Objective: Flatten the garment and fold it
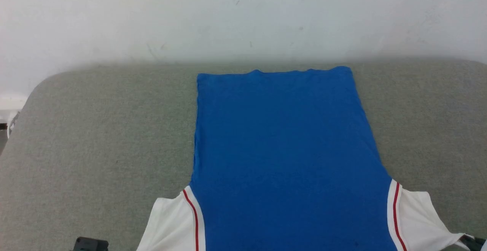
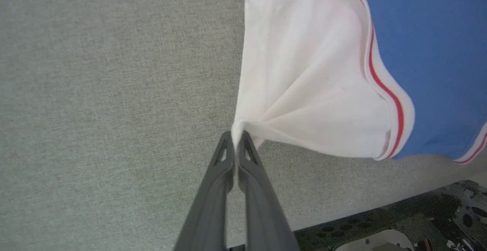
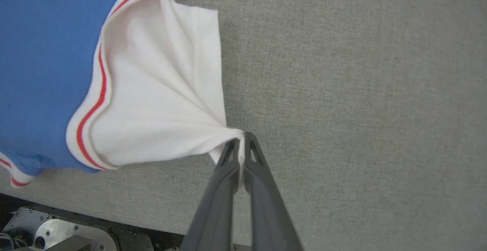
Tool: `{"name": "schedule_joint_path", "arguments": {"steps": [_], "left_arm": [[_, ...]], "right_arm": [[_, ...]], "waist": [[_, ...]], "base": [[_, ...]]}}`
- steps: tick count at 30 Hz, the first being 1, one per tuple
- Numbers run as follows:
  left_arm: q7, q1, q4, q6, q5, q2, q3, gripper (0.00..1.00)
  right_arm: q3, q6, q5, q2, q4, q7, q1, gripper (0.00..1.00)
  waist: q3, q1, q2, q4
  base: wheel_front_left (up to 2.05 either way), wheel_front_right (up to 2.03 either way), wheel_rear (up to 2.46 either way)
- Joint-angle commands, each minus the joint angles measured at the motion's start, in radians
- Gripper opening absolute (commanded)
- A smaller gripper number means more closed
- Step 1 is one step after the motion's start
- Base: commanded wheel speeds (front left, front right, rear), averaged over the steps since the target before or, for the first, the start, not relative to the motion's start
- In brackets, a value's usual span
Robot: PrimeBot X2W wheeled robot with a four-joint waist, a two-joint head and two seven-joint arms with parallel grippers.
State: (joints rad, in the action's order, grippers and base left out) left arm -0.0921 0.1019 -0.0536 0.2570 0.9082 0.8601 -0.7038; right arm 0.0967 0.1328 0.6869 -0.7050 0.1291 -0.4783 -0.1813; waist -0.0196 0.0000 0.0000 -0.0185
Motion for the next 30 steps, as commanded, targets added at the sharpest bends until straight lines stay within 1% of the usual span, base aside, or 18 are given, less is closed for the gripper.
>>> {"name": "schedule_joint_path", "arguments": {"steps": [1, 2, 3, 4, 6, 7, 10, 12, 15, 18, 21, 24, 27, 30], "left_arm": [[0.002, -0.014, 0.009, 0.001, -0.008, -0.012, -0.005, 0.0], [0.005, -0.023, 0.01, -0.002, -0.008, -0.022, -0.005, 0.0], [0.007, -0.033, 0.011, -0.005, -0.01, -0.03, -0.005, 0.0], [0.007, -0.044, 0.009, -0.009, -0.014, -0.037, -0.007, 0.0], [0.011, -0.066, 0.0, -0.013, -0.019, -0.057, -0.009, 0.0], [0.011, -0.066, 0.0, -0.013, -0.019, -0.057, -0.009, 0.0], [0.017, -0.086, -0.025, -0.013, -0.02, -0.093, -0.014, 0.0], [0.02, -0.099, -0.051, -0.007, -0.023, -0.111, -0.014, 0.0], [0.019, -0.122, -0.095, 0.008, -0.041, -0.121, -0.015, 0.0], [0.016, -0.147, -0.145, 0.022, -0.055, -0.136, -0.016, 0.0], [0.024, -0.167, -0.186, 0.037, -0.065, -0.158, -0.012, 0.0], [0.046, -0.182, -0.208, 0.048, -0.064, -0.192, -0.002, 0.0], [0.085, -0.197, -0.211, 0.057, -0.053, -0.24, 0.016, 0.0], [0.127, -0.212, -0.198, 0.053, -0.041, -0.295, 0.026, 0.0]], "right_arm": [[-0.025, -0.002, -0.016, 0.023, -0.021, -0.025, -0.007, 0.0], [-0.036, -0.002, -0.019, 0.034, -0.028, -0.04, -0.005, 0.0], [-0.05, -0.002, -0.025, 0.044, -0.035, -0.055, 0.0, 0.21], [-0.064, -0.002, -0.035, 0.052, -0.043, -0.067, 0.009, 1.0], [-0.095, -0.002, -0.043, 0.073, -0.052, -0.102, 0.028, 1.0], [-0.095, -0.002, -0.043, 0.073, -0.052, -0.102, 0.028, 1.0], [-0.13, -0.002, -0.044, 0.1, -0.082, -0.162, 0.078, 1.0], [-0.153, -0.002, -0.042, 0.115, -0.104, -0.204, 0.128, 1.0], [-0.191, -0.002, -0.042, 0.138, -0.121, -0.265, 0.22, 1.0], [-0.229, -0.002, -0.039, 0.159, -0.112, -0.333, 0.325, 1.0], [-0.244, -0.002, -0.069, 0.156, -0.08, -0.396, 0.447, 1.0], [-0.254, -0.002, -0.103, 0.17, -0.015, -0.46, 0.565, 1.0], [-0.274, -0.002, -0.151, 0.178, 0.06, -0.504, 0.684, 1.0], [-0.284, -0.002, -0.209, 0.173, 0.142, -0.519, 0.79, 1.0]], "waist": [[-0.01, 0.0, 0.0, -0.012], [-0.014, 0.0, 0.0, -0.017], [-0.019, 0.0, 0.0, -0.022], [-0.025, 0.0, 0.0, -0.028], [-0.037, 0.0, 0.0, -0.043], [-0.037, 0.0, 0.0, -0.043], [-0.064, 0.0, 0.0, -0.066], [-0.094, 0.0, 0.0, -0.086], [-0.147, 0.0, 0.0, -0.127], [-0.209, 0.0, 0.0, -0.174], [-0.271, 0.0, 0.0, -0.219], [-0.32, 0.0, 0.0, -0.26], [-0.363, 0.0, 0.0, -0.299], [-0.399, 0.0, 0.0, -0.33]], "base": [[0.0, 0.0, 0.0], [0.0, 0.0, 0.0], [0.0, 0.0, 0.0], [0.0, 0.0, 0.0], [0.0, 0.0, 0.0], [0.0, 0.0, 0.0], [0.0, 0.0, 0.0], [0.0, 0.0, 0.0], [0.0, 0.0, 0.0], [0.0, 0.0, 0.0], [0.0, 0.0, 0.0], [0.0, 0.0, 0.0], [0.0, 0.0, 0.0], [0.0, 0.0, 0.0]]}}
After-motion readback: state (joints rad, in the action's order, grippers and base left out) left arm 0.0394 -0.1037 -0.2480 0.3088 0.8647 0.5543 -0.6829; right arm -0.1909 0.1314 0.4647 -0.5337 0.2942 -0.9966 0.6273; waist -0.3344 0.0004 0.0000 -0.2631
